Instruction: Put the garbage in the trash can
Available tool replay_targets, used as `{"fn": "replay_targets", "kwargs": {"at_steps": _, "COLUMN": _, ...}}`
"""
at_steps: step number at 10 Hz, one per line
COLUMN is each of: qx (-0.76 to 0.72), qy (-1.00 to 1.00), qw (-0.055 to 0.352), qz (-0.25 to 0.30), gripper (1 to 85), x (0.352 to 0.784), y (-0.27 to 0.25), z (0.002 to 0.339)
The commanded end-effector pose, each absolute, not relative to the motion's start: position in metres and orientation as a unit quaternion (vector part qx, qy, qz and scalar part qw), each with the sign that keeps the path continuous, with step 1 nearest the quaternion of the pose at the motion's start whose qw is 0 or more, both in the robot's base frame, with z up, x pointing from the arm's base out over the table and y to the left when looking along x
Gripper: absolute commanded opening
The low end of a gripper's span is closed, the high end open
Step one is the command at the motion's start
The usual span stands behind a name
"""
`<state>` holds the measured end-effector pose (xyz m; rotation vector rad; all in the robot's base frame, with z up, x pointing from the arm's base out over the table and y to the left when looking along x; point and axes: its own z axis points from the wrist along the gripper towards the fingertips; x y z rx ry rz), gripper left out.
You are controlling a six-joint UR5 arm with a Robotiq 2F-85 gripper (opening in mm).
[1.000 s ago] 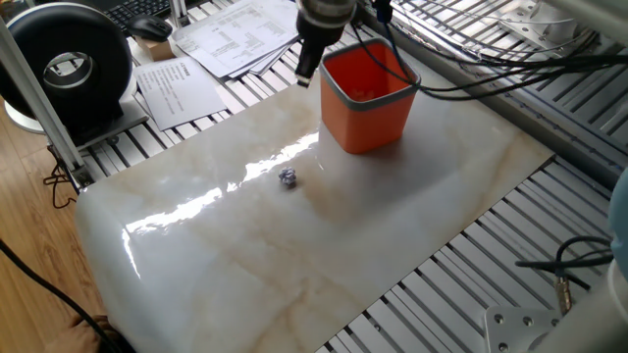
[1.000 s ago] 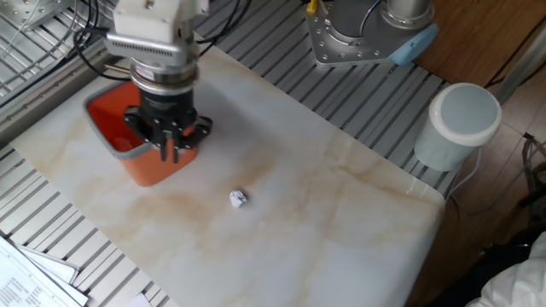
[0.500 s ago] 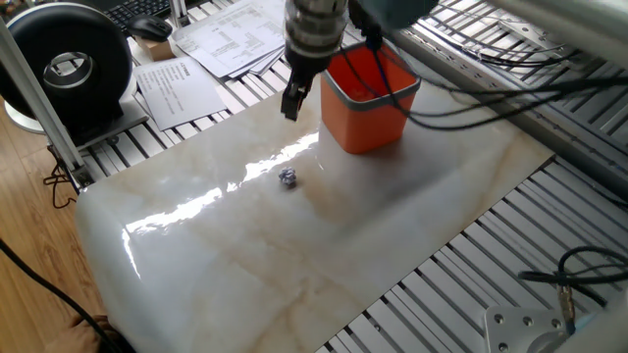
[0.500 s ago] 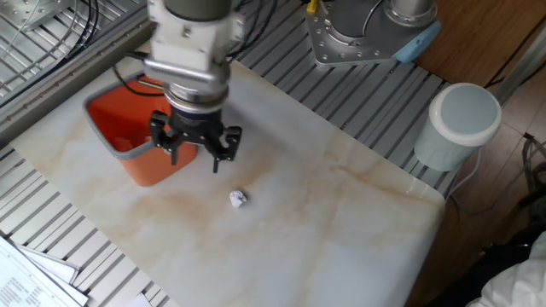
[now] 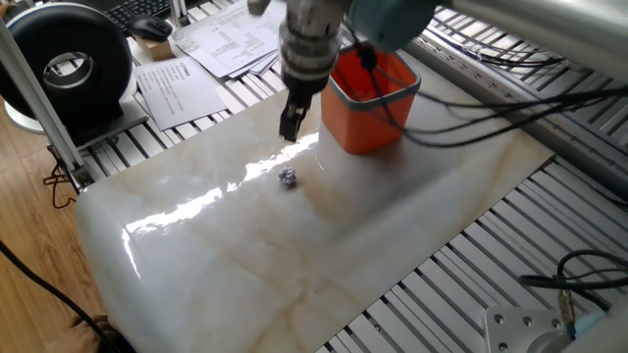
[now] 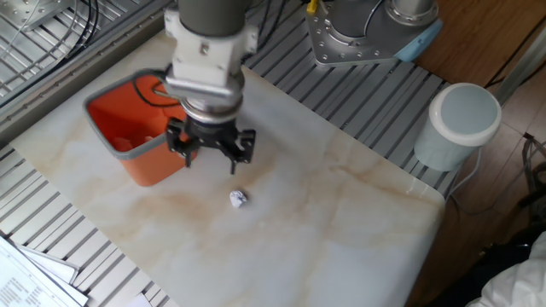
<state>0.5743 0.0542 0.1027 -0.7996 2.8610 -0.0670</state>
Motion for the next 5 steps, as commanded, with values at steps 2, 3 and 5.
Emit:
{"fn": "replay_targets", "kwargs": {"at_steps": 2, "qx": -0.255, "qy": 0.964, "qw": 0.071, "qz": -0.021, "gripper": 71.0, "x": 0.562, "y": 0.069, "z": 0.077}}
{"fn": "replay_targets", "kwargs": {"at_steps": 3, "qx": -0.261, "qy": 0.963, "qw": 0.058, "qz": -0.006, "gripper": 70.7, "x": 0.554, "y": 0.075, "z": 0.076}}
{"fn": "replay_targets", "kwargs": {"at_steps": 5, "qx": -0.257, "qy": 0.964, "qw": 0.065, "qz": 0.008, "gripper": 70.7, "x": 0.555, "y": 0.082, "z": 0.06}}
